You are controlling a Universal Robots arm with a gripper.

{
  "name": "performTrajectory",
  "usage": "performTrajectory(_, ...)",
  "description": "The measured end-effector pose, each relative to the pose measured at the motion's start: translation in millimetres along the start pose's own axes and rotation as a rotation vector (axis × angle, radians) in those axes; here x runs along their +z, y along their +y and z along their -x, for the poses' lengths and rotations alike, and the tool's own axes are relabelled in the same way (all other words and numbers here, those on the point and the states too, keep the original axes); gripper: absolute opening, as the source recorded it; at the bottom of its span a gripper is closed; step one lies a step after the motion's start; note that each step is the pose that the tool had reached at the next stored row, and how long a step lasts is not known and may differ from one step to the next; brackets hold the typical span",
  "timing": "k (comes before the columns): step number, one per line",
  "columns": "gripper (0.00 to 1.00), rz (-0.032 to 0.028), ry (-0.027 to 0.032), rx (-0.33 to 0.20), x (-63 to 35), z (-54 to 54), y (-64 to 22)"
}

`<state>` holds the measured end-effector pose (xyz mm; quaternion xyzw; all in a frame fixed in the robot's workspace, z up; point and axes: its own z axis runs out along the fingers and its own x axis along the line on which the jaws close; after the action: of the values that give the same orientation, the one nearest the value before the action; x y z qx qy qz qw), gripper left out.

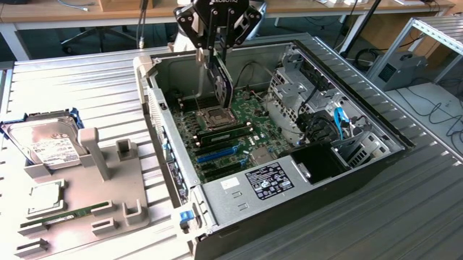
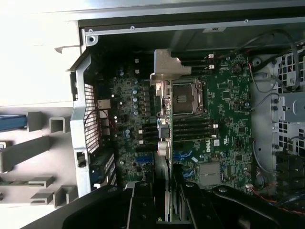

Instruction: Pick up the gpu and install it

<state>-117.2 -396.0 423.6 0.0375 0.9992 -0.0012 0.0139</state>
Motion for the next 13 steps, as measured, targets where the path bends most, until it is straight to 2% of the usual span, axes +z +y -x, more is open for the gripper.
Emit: performTrajectory(13, 0.26, -0.0042, -0.0003, 0.000, 2.1, 9.5, 5.1)
